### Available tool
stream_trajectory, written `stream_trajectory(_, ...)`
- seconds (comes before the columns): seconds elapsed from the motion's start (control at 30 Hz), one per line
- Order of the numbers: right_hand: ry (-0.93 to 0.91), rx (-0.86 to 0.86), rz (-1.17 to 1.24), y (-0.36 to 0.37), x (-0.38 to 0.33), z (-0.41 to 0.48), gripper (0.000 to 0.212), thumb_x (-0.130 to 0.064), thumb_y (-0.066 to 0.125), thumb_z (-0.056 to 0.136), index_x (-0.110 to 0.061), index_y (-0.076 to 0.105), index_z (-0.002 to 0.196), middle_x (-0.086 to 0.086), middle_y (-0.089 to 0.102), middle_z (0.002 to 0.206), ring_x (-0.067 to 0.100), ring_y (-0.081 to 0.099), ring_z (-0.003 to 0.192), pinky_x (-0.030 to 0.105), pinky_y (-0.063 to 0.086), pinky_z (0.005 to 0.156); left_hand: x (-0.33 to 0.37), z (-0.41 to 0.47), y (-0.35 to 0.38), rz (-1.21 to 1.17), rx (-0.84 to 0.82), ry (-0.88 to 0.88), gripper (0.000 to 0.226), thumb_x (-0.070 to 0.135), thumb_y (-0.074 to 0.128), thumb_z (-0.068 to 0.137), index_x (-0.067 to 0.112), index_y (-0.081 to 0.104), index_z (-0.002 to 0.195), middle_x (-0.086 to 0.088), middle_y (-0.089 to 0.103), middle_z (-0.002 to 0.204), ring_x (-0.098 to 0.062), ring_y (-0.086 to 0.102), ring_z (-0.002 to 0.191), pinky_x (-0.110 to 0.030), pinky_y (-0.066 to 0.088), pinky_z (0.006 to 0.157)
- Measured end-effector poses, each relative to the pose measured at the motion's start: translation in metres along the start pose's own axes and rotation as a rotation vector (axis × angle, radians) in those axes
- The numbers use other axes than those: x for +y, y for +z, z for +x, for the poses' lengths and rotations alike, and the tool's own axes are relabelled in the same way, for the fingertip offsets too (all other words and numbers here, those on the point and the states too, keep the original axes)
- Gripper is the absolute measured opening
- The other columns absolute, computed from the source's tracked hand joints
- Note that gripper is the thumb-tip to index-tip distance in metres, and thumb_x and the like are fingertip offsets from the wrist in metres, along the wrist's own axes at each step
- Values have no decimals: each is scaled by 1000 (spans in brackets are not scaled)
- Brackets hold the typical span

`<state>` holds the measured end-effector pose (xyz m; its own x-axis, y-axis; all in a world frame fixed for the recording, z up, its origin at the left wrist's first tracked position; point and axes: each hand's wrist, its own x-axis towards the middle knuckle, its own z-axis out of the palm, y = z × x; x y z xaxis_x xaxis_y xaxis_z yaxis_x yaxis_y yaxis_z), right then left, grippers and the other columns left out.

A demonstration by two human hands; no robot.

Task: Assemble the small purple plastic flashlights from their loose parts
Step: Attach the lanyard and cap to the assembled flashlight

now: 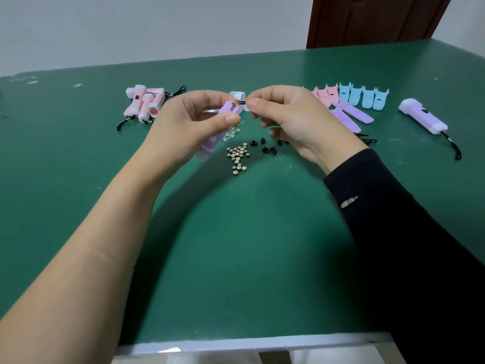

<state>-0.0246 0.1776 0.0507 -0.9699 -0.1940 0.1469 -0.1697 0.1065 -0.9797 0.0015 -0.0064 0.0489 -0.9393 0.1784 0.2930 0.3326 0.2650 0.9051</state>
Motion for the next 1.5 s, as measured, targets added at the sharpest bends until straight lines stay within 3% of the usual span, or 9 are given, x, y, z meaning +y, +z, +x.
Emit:
stream_trajectory(0.13, -78, 16, 83, -2, -6, 0, 10, -16, 61, 93, -22, 64, 85, -10, 64, 71, 5, 56, 62, 19, 43, 60, -2, 1, 1, 24, -12, -19, 8, 19, 72, 87, 24, 69, 93, -7, 64, 82, -20, 50, 73, -25, 39, 57)
stream_trajectory(0.3, -291, 46, -187, -3, -15, -4, 16, -11, 57, 94, -23, 61, 84, -15, 60, 68, 1, 57, 63, 15, 44, 64, -6, 4, 0, 25, 27, -31, 13, 18, 73, 86, 22, 67, 97, 1, 73, 90, -15, 64, 83, -27, 48, 69)
stream_trajectory(0.4, -356, 56, -396, -1, -17, -4, 12, -10, 51, 95, -18, 58, 89, -18, 54, 73, -5, 51, 66, 7, 37, 66, -8, 5, -1, 38, 51, -40, 15, 19, 74, 85, 20, 68, 99, 6, 73, 86, -8, 64, 75, -23, 49, 64)
stream_trajectory(0.53, -423, 20, -578, 0, -16, -5, 13, -10, 48, 97, -8, 61, 98, -10, 53, 85, -1, 45, 77, 5, 32, 70, -8, 3, -2, 27, 53, -46, 13, 18, 73, 87, 23, 68, 97, 0, 74, 92, -19, 64, 86, -38, 48, 79)
stream_trajectory(0.77, -423, 18, -608, 0, -15, -4, 14, -11, 47, 97, -8, 60, 99, -8, 53, 89, 6, 45, 81, 6, 33, 70, -5, 1, 1, 52, 22, -53, 11, 16, 72, 87, 23, 68, 95, -2, 73, 89, -25, 63, 87, -47, 47, 84)
stream_trajectory(0.9, -405, 3, -589, 1, -14, -5, 12, -11, 46, 97, -12, 58, 97, -17, 48, 81, -4, 44, 74, 6, 33, 68, -4, 0, 1, 57, 31, -53, 12, 16, 73, 85, 24, 68, 94, -3, 73, 90, -29, 63, 88, -59, 48, 89)
stream_trajectory(1.07, -396, -10, -579, 3, -15, -6, 15, -12, 45, 98, -10, 60, 99, -15, 51, 82, 5, 46, 79, 6, 34, 68, -4, 0, 1, 46, 29, -65, 14, 16, 73, 85, 22, 68, 96, 2, 74, 89, -27, 64, 89, -54, 49, 89)
stream_trajectory(1.3, -375, -28, -567, 3, -15, -6, 12, -13, 45, 98, -17, 56, 94, -17, 50, 78, -1, 46, 74, 5, 34, 67, -3, -1, 2, 53, 17, -61, 14, 16, 73, 84, 22, 68, 96, -2, 74, 93, -27, 65, 90, -56, 48, 93)
stream_trajectory(1.5, -313, -55, -529, 4, -14, -6, 12, -17, 44, 99, -21, 52, 92, -16, 51, 80, 10, 55, 87, 7, 35, 63, -5, 0, 1, 64, 16, -43, 15, 18, 75, 83, 24, 69, 96, 4, 76, 92, -23, 66, 90, -56, 50, 91)
